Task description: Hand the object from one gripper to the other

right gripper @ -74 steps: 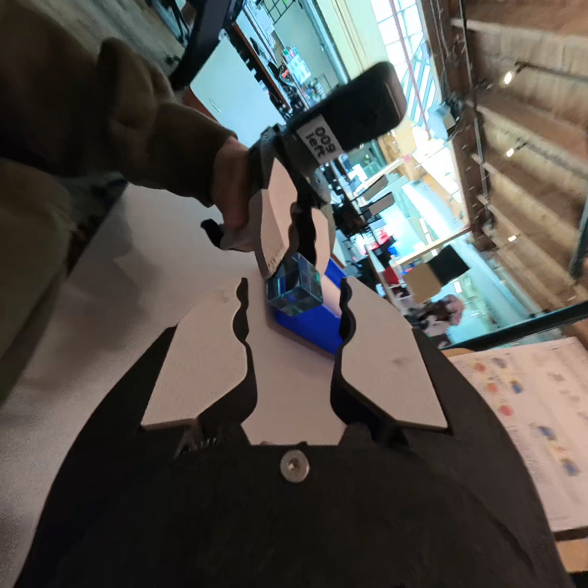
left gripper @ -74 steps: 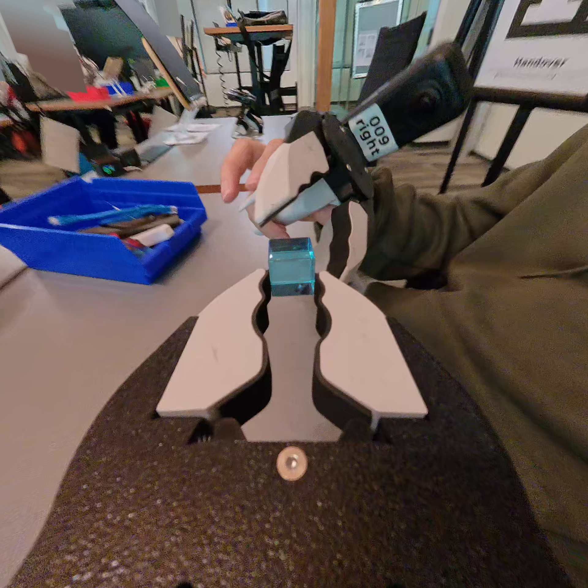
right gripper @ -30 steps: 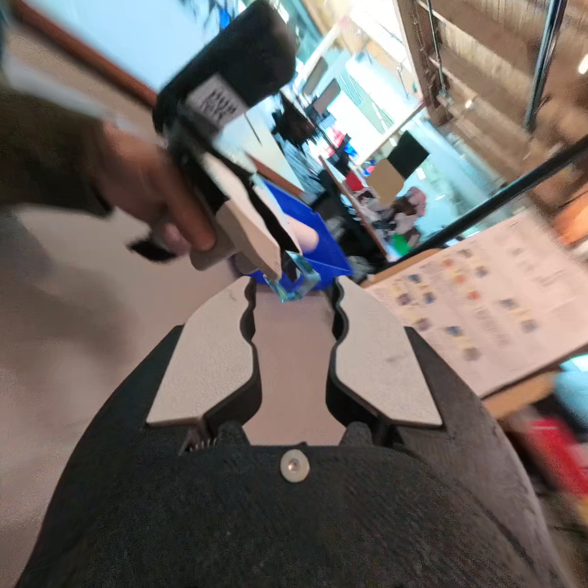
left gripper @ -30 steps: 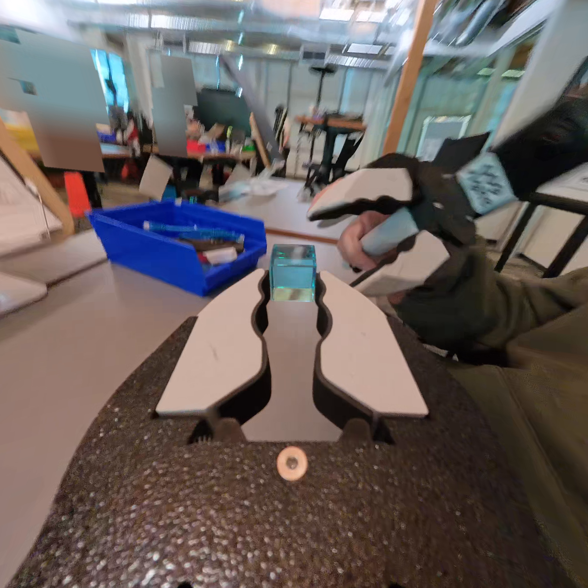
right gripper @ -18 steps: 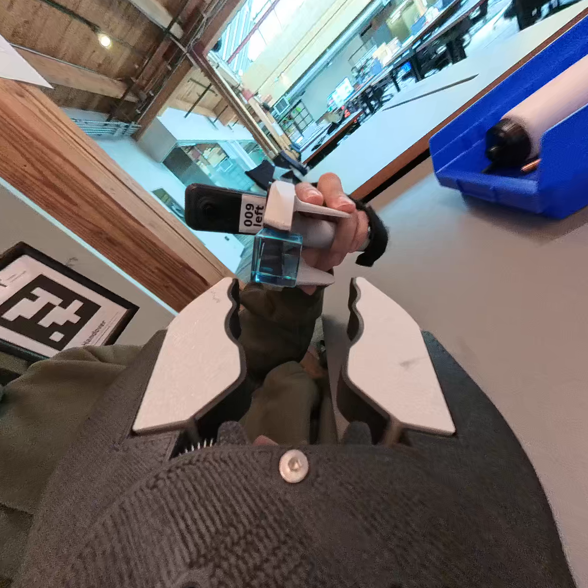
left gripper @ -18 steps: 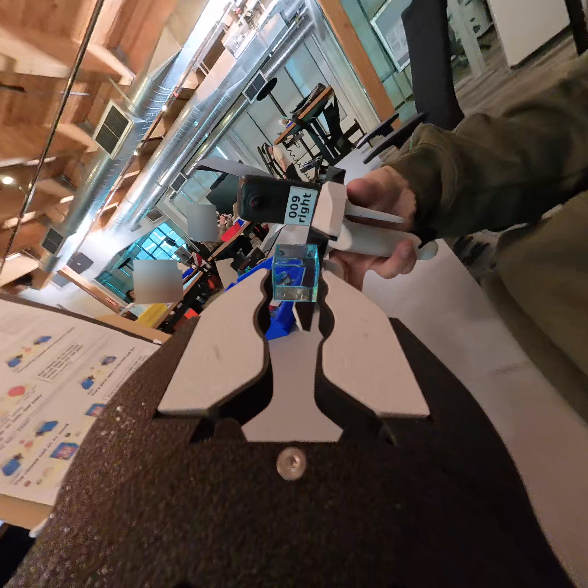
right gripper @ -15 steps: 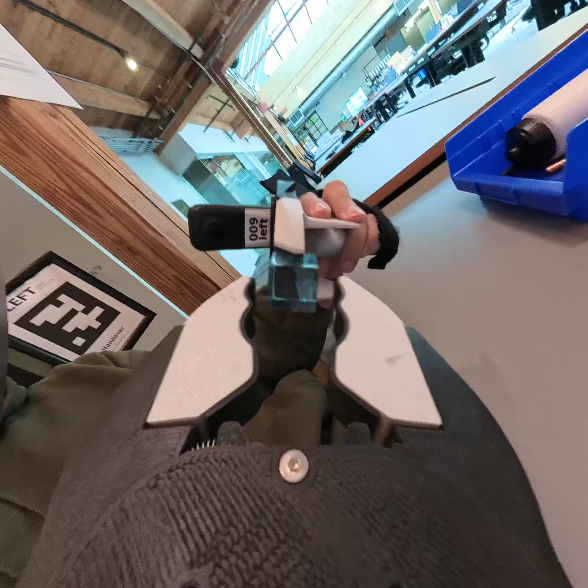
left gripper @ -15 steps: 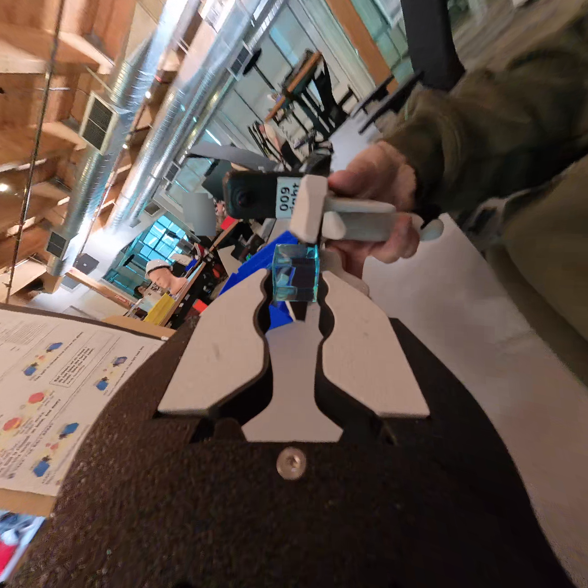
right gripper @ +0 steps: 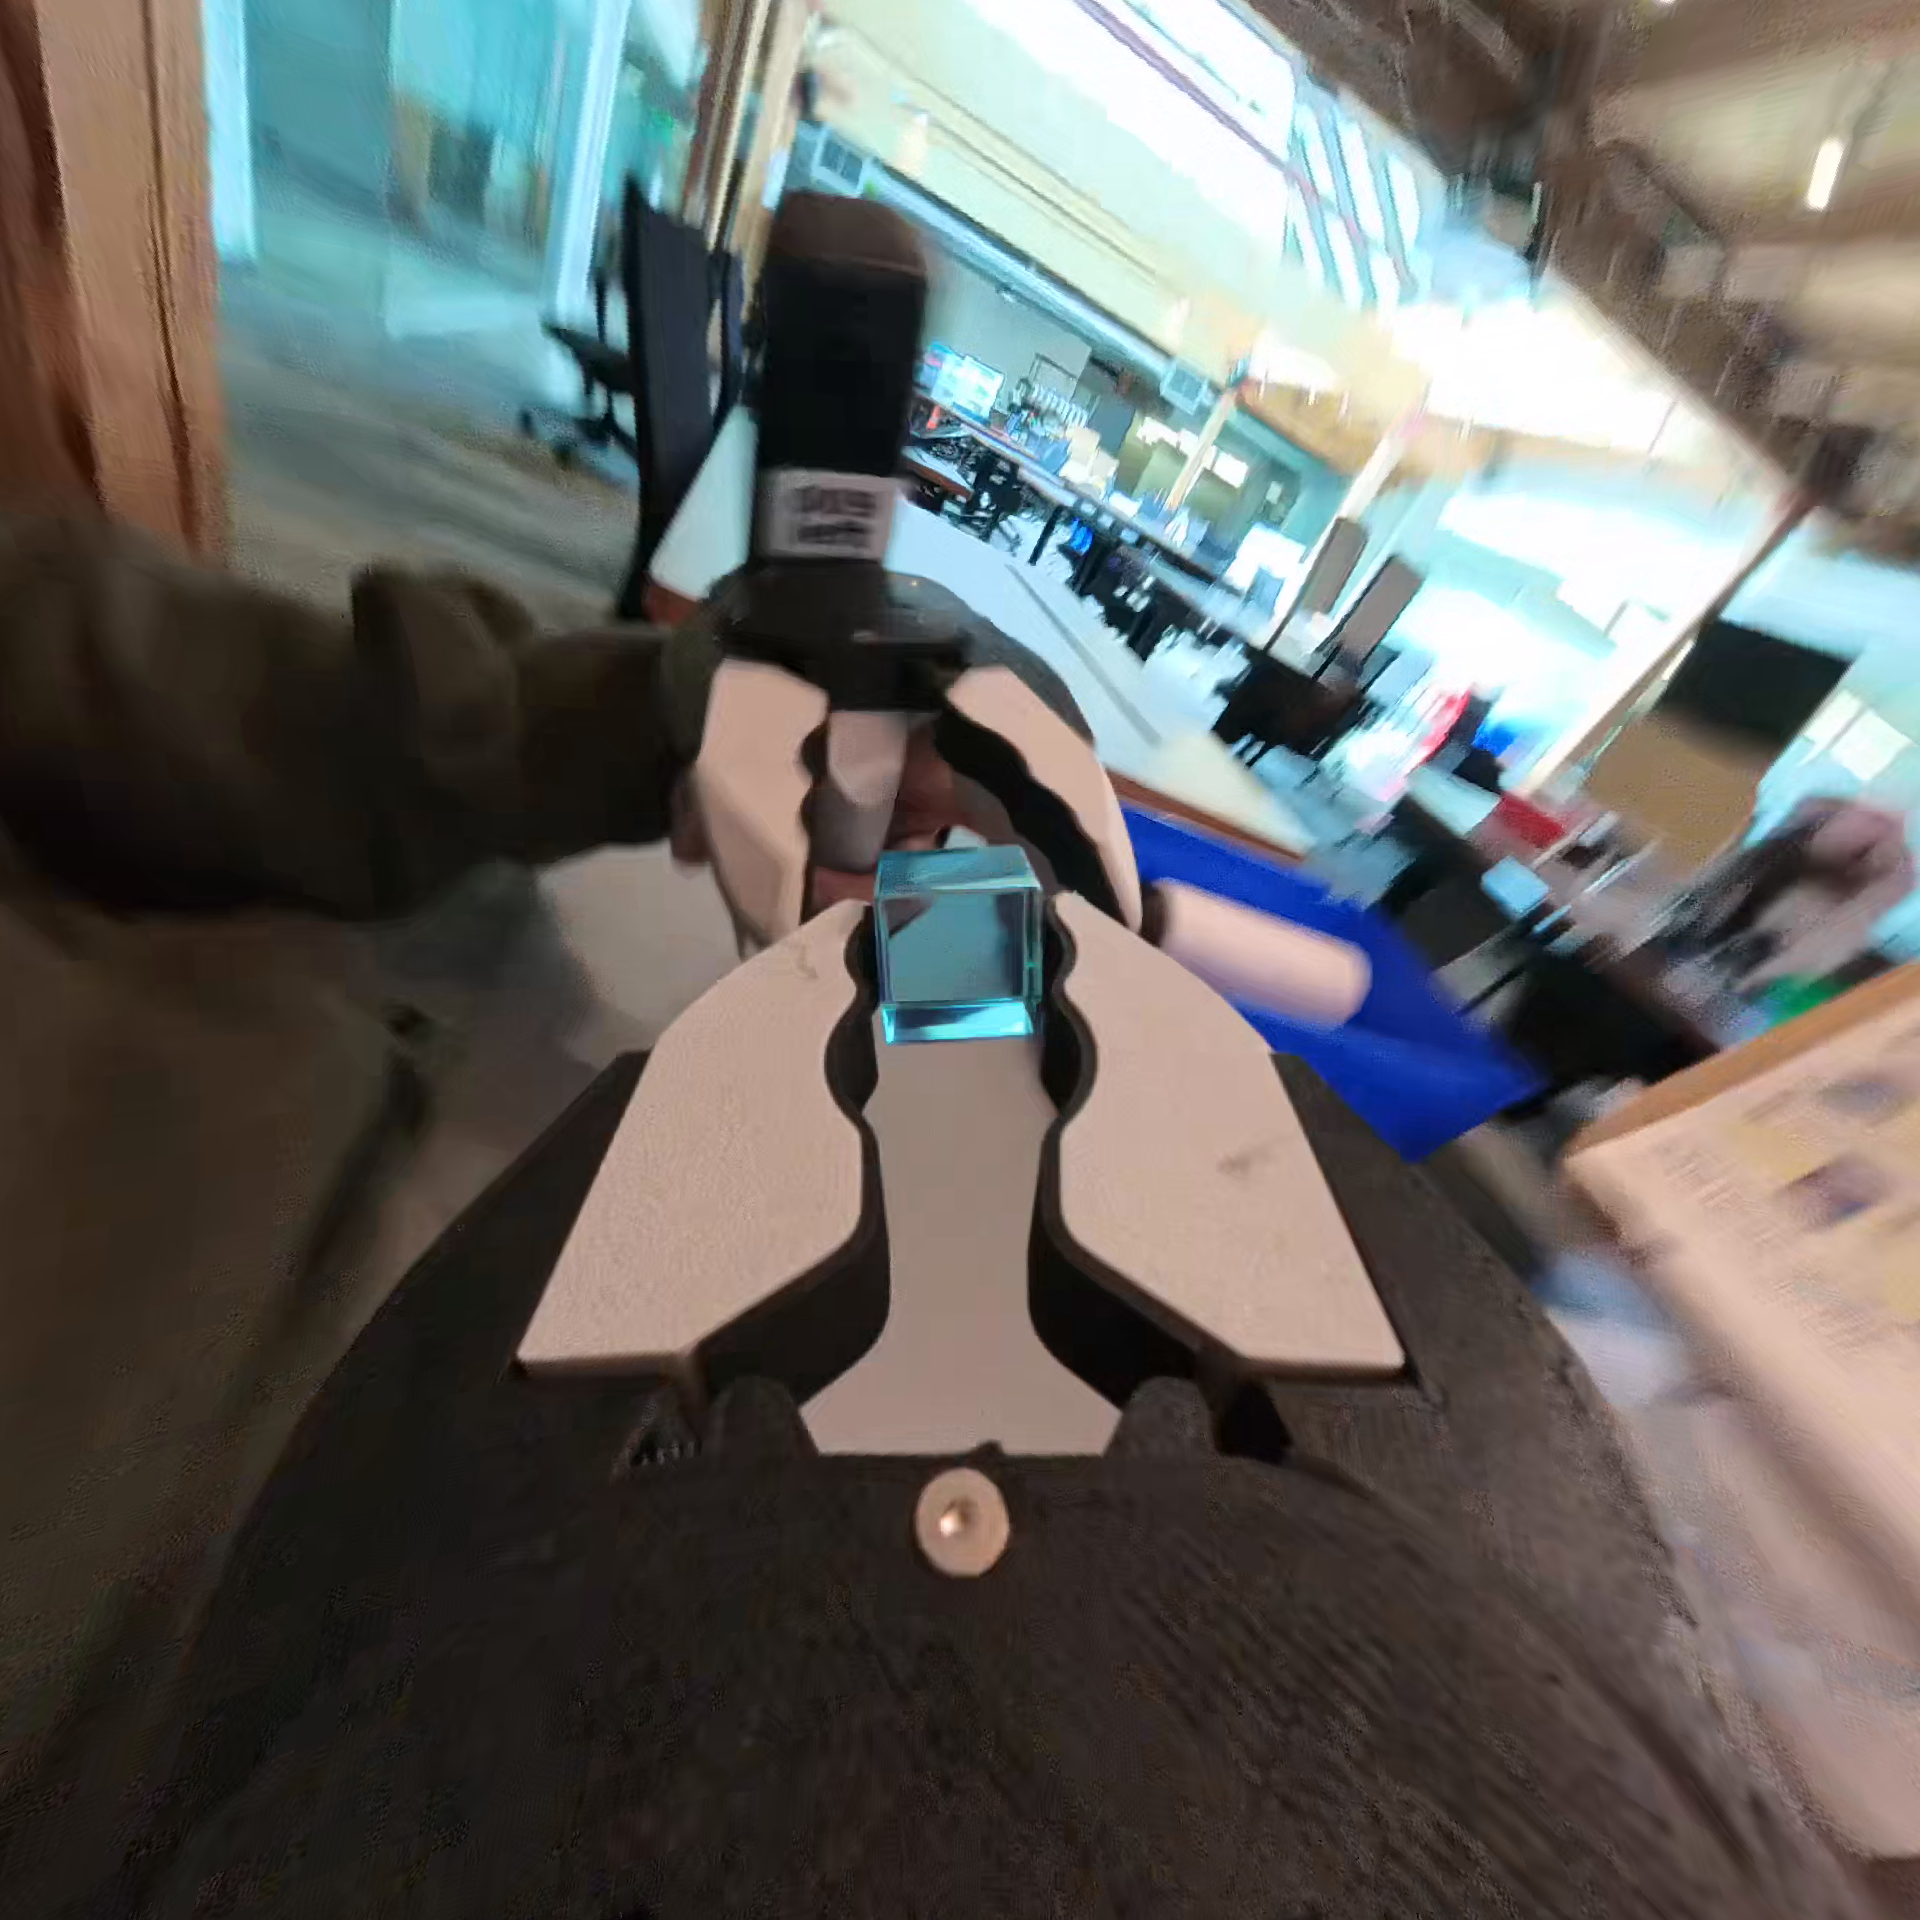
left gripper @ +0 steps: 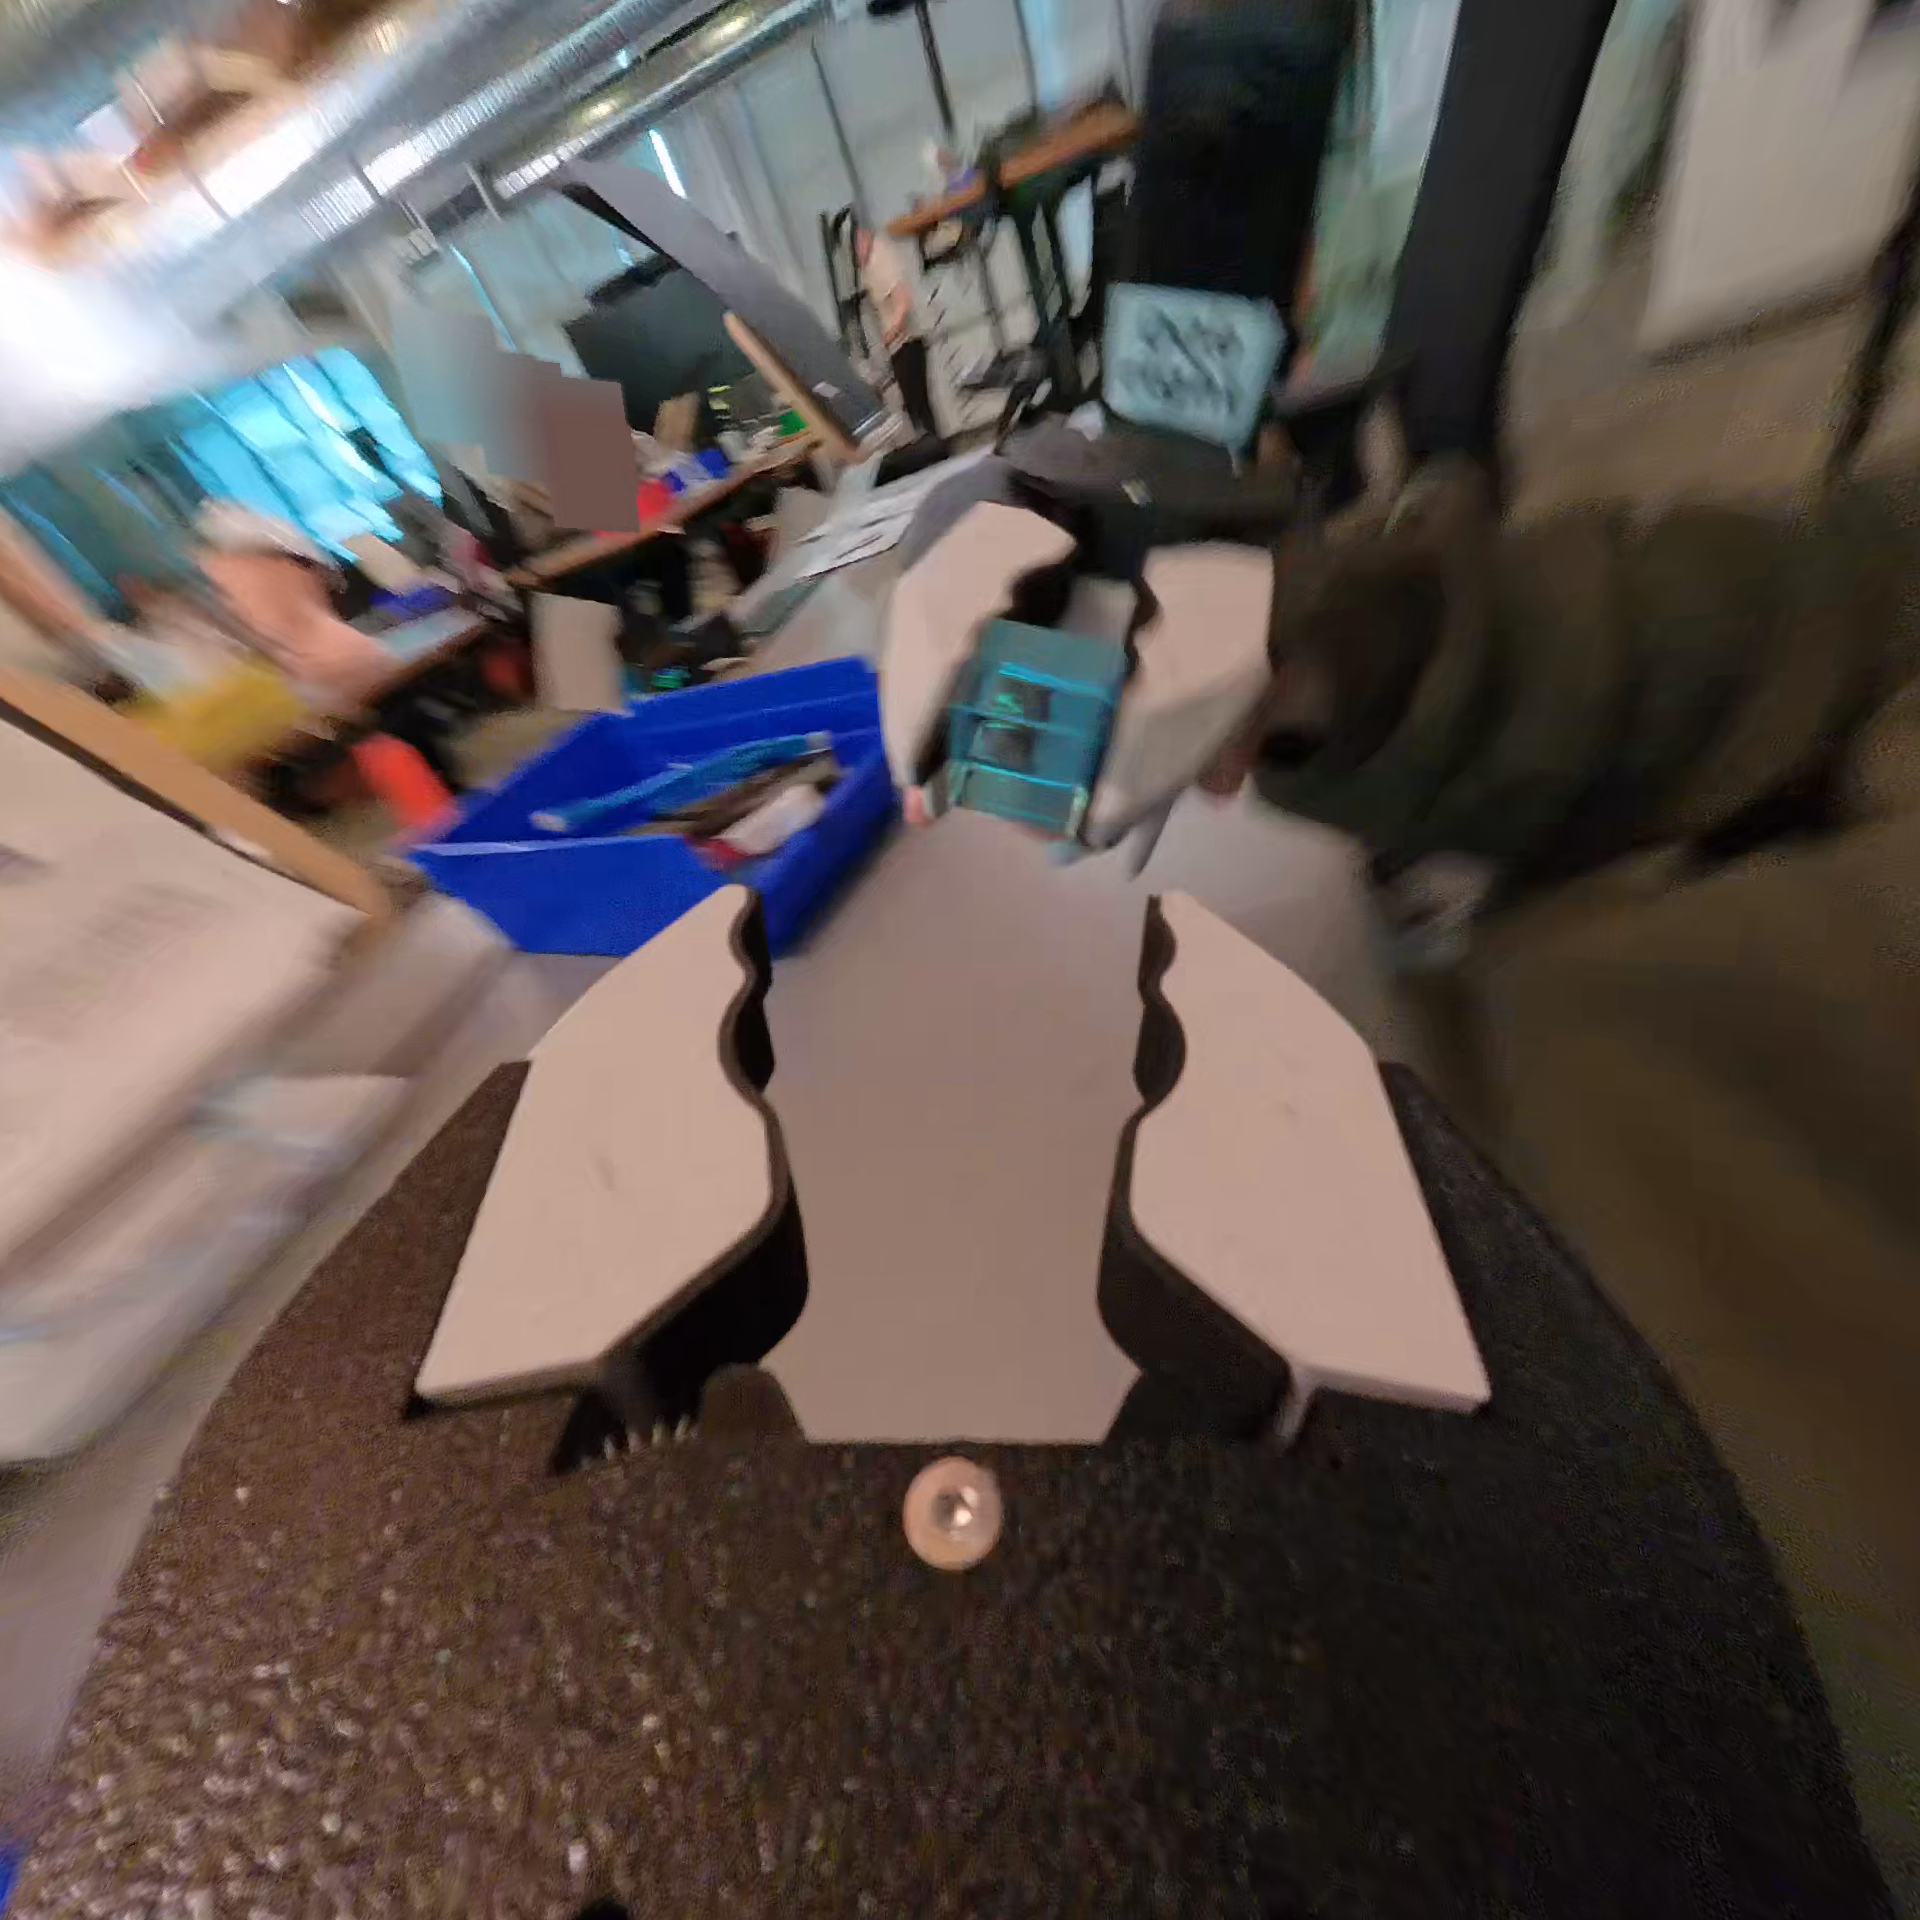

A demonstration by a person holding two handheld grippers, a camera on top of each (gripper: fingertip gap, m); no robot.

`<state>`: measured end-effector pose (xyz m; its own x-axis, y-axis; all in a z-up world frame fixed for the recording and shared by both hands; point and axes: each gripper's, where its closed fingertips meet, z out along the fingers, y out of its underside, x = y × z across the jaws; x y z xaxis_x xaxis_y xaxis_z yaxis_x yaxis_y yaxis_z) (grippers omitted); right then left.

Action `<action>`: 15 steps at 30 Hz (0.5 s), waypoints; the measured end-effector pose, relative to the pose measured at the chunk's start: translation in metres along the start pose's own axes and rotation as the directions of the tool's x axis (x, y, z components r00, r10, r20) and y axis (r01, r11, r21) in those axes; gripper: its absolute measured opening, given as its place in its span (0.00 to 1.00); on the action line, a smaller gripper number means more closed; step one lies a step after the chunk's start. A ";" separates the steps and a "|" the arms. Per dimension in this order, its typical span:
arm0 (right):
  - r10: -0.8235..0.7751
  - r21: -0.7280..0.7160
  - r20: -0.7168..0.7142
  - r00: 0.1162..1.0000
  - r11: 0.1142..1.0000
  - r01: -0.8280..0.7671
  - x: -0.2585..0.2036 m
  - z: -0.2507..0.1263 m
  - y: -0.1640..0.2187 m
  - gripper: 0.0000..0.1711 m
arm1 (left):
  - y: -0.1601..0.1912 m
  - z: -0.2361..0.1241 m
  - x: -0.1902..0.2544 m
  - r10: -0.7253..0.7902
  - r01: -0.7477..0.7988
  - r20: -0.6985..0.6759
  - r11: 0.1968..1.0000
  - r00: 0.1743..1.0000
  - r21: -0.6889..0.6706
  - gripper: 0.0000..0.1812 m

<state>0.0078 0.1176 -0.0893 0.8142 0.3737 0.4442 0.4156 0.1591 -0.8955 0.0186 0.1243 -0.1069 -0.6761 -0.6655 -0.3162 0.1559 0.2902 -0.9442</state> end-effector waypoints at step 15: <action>-0.679 -0.081 0.016 0.734 0.731 0.678 -0.029 0.008 0.010 0.16 | -0.008 0.014 0.061 -0.675 0.715 -0.577 0.666 0.459 -0.211 0.24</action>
<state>-0.0146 0.1158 -0.1117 0.3086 0.1812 0.9338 0.8884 0.2959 -0.3510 -0.0138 0.0715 -0.1205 -0.8314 -0.1048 0.5457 -0.5313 -0.1378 -0.8359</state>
